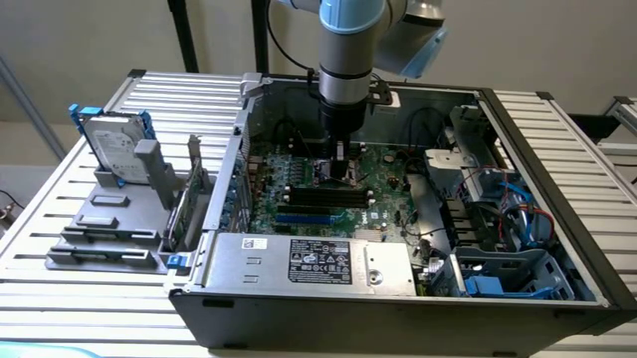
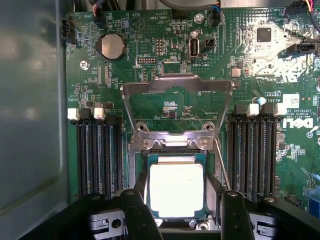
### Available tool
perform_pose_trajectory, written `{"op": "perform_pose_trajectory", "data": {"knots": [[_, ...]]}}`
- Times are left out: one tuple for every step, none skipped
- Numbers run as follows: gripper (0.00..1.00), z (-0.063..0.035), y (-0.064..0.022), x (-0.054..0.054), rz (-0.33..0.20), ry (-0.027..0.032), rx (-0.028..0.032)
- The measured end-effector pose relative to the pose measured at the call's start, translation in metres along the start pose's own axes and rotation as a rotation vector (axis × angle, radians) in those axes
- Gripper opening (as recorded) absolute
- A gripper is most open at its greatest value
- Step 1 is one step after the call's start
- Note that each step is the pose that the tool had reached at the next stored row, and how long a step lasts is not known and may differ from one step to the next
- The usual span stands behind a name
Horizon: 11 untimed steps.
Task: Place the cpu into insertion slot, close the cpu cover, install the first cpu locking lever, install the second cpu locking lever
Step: 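Place the cpu into insertion slot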
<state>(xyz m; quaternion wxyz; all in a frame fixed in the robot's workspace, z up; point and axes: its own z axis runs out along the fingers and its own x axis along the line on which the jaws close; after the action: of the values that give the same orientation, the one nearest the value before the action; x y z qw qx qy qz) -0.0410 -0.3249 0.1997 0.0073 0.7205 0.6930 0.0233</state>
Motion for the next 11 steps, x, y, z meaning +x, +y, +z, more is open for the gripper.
{"op": "perform_pose_trajectory", "data": {"knots": [[0.55,0.0002,-0.0001,0.0003,0.0,-0.0008,0.0],[0.55,0.0004,-0.0001,0.0007,0.0,-0.0016,0.0],[0.55,0.0006,-0.0001,0.0012,0.0,-0.0021,-0.0001],[0.55,0.0007,-0.0001,0.0017,0.0,-0.0026,-0.0001],[0.55,0.0009,-0.0002,0.002,0.0,-0.0029,-0.0001],[0.55,0.001,-0.0003,0.0022,0.0,-0.0033,-0.0001],[0.55,0.0012,-0.0003,0.0022,0.0,-0.0039,-0.0001],[0.55,0.0013,-0.0003,0.0022,0.0,-0.0047,0.0],[0.55,0.0014,-0.0003,0.0023,0.0,-0.0056,-0.0001],[0.55,0.0015,-0.0003,0.0023,0.0,-0.007,-0.0002],[0.55,0.0016,-0.0003,0.0023,0.0,-0.0085,-0.0003]]}}
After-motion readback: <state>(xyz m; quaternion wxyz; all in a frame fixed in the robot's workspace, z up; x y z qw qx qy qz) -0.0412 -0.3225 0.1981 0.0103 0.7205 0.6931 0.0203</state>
